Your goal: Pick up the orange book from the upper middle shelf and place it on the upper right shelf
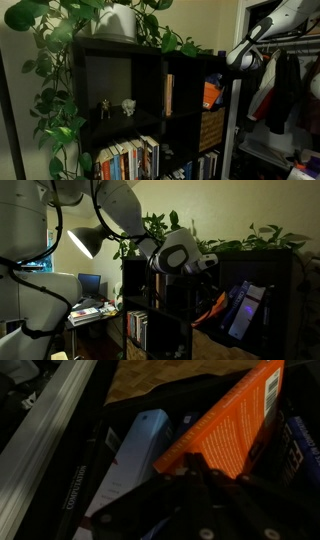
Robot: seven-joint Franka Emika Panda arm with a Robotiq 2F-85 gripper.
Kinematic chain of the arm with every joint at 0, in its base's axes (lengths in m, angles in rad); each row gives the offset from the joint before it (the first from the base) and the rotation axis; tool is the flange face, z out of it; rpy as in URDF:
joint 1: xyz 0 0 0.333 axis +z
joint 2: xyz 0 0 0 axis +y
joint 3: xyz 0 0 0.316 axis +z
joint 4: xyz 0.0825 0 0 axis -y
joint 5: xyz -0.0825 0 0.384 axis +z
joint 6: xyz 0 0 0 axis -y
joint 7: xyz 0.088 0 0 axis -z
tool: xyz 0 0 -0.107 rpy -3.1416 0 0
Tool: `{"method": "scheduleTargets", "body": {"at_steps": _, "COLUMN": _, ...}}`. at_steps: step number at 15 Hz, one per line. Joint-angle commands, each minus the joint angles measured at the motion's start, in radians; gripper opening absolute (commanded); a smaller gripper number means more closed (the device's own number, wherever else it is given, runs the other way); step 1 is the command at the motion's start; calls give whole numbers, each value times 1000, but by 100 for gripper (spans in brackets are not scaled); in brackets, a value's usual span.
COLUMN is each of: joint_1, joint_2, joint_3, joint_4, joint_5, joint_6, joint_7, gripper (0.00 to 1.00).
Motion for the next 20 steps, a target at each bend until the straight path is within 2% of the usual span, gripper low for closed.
{"method": "scheduleTargets", "body": {"at_steps": 1, "joint_1": 93, "joint_2": 35, "joint_3": -95, "joint_4": 18, "joint_5": 137, "joint_6": -109, "joint_7": -130, "gripper": 4}}
{"method": "scheduleTargets", "body": {"at_steps": 6, "joint_1": 161, "joint_2": 142, "joint_3": -203, "joint_4": 6, "joint_5": 333, "joint_6": -273, "joint_7": -289, "gripper": 4}}
{"method": "scheduleTargets", "body": {"at_steps": 9, "joint_1": 188, "joint_2": 201, "joint_3": -263, "joint_4": -6, "joint_5": 402, "joint_6": -357, "joint_7": -354, "gripper": 3}}
{"method": "scheduleTargets", "body": {"at_steps": 10, "joint_1": 112, "joint_2": 236, "joint_3": -200, "joint_4": -6, "joint_5": 450, "joint_6": -385, "joint_7": -392, "gripper": 4}}
{"method": "scheduleTargets", "body": {"at_steps": 16, "joint_1": 68, "joint_2": 266, "joint_3": -181, "joint_4": -12, "joint_5": 488, "joint_6": -498, "joint_7": -445, "gripper": 4}}
{"method": "scheduleTargets", "body": {"at_steps": 20, "joint_1": 25, "joint_2": 244, "joint_3": -144, "joint_4": -13, "joint_5": 490, "joint_6": -506, "joint_7": -461, "gripper": 4}}
